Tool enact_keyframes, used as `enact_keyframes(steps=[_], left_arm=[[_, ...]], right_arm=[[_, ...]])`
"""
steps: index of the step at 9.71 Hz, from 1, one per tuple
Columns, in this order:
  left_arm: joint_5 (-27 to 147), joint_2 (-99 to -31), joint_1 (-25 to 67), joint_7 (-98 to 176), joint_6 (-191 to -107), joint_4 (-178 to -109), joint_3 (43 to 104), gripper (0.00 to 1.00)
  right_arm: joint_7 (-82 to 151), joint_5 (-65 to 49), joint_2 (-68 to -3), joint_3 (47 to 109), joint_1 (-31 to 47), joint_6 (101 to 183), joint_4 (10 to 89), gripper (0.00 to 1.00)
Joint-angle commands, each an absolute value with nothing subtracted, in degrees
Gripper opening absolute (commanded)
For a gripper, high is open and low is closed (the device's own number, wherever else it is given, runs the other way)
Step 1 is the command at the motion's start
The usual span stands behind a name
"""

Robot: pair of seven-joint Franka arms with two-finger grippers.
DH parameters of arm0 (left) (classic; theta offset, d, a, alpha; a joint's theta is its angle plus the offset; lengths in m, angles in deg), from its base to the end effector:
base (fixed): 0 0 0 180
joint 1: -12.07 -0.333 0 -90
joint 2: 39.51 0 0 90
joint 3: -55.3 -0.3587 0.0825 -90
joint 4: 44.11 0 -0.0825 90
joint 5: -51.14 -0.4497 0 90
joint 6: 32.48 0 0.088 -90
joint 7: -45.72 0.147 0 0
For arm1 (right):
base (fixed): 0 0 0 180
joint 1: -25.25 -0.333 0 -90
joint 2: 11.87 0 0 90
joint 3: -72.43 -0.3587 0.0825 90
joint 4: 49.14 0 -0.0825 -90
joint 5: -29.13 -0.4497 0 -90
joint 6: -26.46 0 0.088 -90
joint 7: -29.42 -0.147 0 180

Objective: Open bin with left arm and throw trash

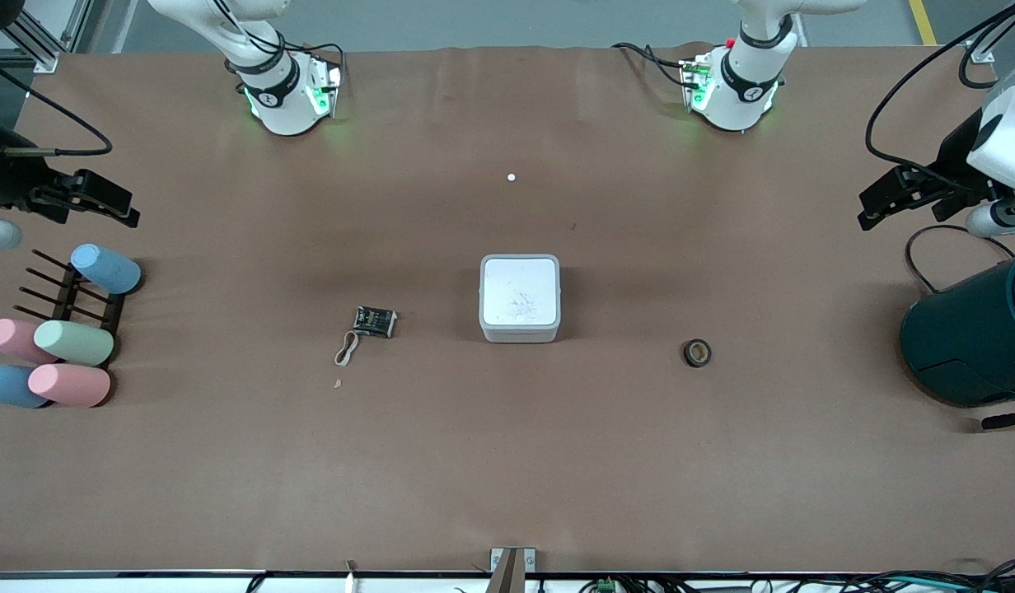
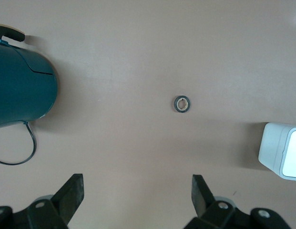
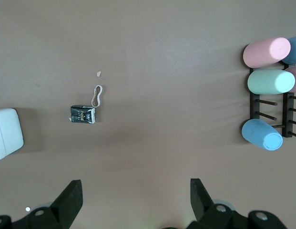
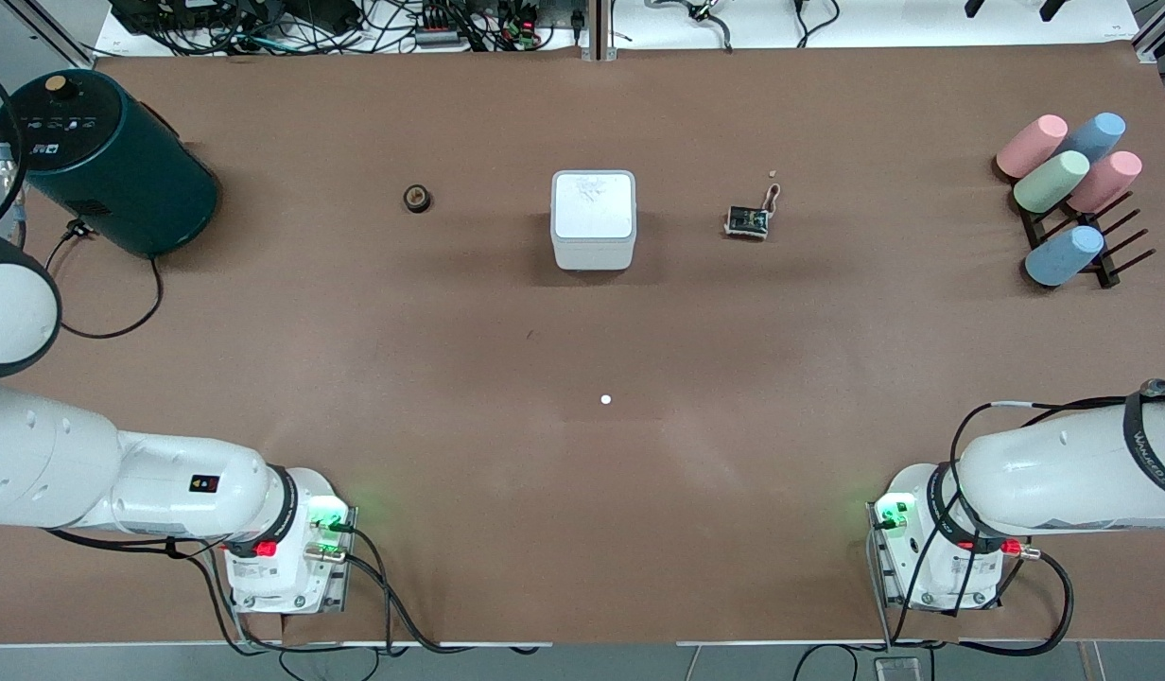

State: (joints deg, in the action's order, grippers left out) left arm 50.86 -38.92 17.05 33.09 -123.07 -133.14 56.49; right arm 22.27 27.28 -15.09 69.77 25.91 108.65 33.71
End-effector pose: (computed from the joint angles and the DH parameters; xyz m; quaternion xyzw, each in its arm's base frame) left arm 0.6160 -0.0659 0.6436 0.9982 0.0564 0.0189 0.0005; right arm 0.6228 0.0260 0.6471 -0.9983 0.0432 0.0351 0.0146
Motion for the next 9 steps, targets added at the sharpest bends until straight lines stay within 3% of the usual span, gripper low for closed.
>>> enact_keyframes(steps=[1, 5, 9], left_arm=[[49.9, -39.6, 17.0, 33.8, -121.8, -131.6, 56.4, 1.00], [49.8, -40.4, 17.3, 33.6, -121.8, -131.7, 56.4, 1.00], [50.6, -41.8, 17.1, 33.9, -119.4, -133.5, 56.6, 0.96]], right_arm=[[22.5, 27.7, -15.1, 68.9, 27.0, 107.7, 32.8, 0.99], [22.1, 27.1, -15.2, 68.7, 26.7, 108.2, 32.7, 0.99], [21.9, 24.5, -19.9, 68.6, 24.3, 112.4, 33.8, 0.99]])
